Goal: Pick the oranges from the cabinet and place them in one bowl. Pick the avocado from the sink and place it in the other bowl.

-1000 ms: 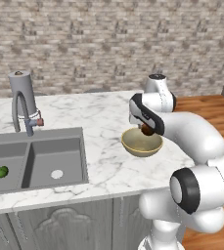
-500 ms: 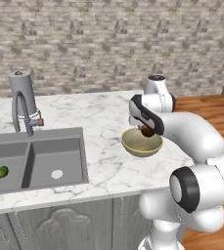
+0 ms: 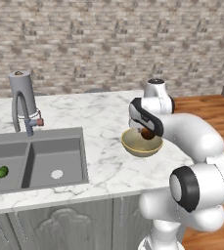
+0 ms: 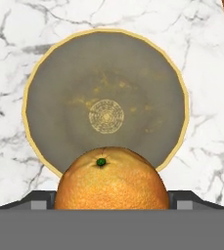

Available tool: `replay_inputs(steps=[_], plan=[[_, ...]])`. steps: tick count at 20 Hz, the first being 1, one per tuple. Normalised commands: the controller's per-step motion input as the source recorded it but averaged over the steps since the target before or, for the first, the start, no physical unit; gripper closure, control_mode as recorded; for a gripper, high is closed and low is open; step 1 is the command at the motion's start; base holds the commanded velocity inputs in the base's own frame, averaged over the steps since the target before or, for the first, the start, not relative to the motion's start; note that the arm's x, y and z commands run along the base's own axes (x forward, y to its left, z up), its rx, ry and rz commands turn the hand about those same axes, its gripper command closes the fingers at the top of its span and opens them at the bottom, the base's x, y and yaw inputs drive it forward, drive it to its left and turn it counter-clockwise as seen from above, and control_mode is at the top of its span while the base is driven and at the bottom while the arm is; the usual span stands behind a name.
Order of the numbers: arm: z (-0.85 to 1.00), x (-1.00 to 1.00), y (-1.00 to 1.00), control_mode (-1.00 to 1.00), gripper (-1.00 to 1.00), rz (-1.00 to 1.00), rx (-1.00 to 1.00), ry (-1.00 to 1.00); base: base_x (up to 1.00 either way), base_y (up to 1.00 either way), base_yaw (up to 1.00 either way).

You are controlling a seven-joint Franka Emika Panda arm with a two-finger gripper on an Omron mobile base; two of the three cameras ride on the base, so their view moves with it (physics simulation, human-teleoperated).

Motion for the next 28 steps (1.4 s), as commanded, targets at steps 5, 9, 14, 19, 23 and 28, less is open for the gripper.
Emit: replay_inputs(steps=[5,9,14,19,23,28], plan=[[-0.13,0.00,-0.03,-1.00,1.00,0.00,0.00,0.00,0.00,0.00,0.00],[-0.12,0.00,-0.05,-1.00,1.00,0.00,0.00,0.00,0.00,0.00,0.00],[-0.12,0.00,-0.05,-1.00,1.00,0.00,0.00,0.01,0.00,0.00,0.00],[-0.13,0.00,0.00,-1.00,1.00,0.00,0.00,0.02,0.00,0.00,0.00],[-0.12,0.02,0.00,-1.00,1.00,0.00,0.00,0.01,0.00,0.00,0.00],[-0.10,0.06,0.00,-1.00,1.00,0.00,0.00,0.00,0.00,0.00,0.00]])
